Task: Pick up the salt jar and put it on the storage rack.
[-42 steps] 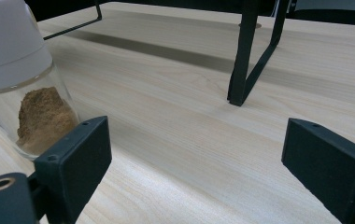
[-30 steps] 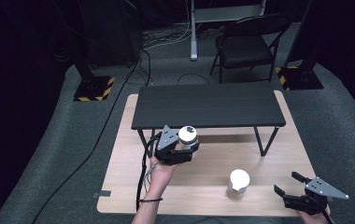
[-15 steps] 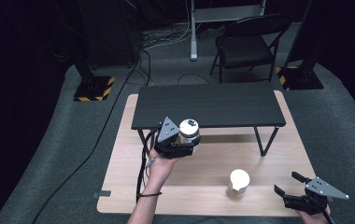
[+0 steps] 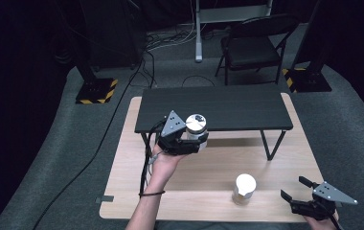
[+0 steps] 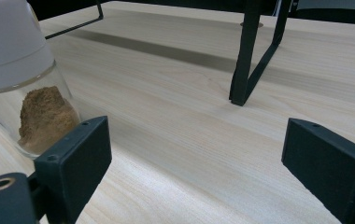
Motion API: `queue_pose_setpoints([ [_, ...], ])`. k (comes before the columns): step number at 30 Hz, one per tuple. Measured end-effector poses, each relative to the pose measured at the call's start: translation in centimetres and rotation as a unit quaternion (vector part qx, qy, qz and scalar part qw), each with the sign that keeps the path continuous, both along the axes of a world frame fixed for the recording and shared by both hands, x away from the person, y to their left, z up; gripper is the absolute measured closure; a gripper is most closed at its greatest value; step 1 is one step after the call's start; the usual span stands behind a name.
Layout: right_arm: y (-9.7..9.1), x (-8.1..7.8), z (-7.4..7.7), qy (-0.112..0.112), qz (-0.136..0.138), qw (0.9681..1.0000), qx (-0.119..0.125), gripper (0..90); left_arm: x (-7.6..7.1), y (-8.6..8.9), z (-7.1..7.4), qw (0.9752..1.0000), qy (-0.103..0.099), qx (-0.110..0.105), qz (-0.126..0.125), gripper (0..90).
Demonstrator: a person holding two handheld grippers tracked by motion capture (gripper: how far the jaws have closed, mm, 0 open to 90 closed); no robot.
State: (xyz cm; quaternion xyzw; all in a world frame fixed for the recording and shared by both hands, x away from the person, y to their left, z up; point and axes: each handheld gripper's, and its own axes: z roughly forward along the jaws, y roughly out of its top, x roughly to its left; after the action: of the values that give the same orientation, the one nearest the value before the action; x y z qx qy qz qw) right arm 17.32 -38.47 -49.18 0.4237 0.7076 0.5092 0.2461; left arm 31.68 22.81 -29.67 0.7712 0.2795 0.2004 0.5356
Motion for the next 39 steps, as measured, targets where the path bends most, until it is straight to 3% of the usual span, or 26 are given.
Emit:
queue_pose_setpoints([
  [8,0.0,0.0,0.0,0.000,-0.001,1.0000,0.000,6.8,0.8,-0.2,1.4,1.0000,0.000,-0.003,0.003,30.2],
  [17,0.0,0.0,0.0,0.000,0.001,1.0000,0.001,6.8,2.3,-0.8,2.1,0.9993,0.003,0.001,0.037,30.2],
  [24,-0.1,0.0,0.0,0.000,-0.001,1.0000,0.002,6.8,3.6,-1.4,1.9,0.9972,0.006,-0.001,0.074,30.2],
  [30,-0.2,0.1,0.0,0.000,0.000,1.0000,0.002,6.8,4.3,-1.9,1.8,0.9955,0.009,0.008,0.095,30.2],
  [39,-0.2,0.1,0.0,0.000,-0.001,1.0000,0.002,6.7,4.9,-2.1,1.6,0.9934,0.015,0.001,0.114,30.2],
])
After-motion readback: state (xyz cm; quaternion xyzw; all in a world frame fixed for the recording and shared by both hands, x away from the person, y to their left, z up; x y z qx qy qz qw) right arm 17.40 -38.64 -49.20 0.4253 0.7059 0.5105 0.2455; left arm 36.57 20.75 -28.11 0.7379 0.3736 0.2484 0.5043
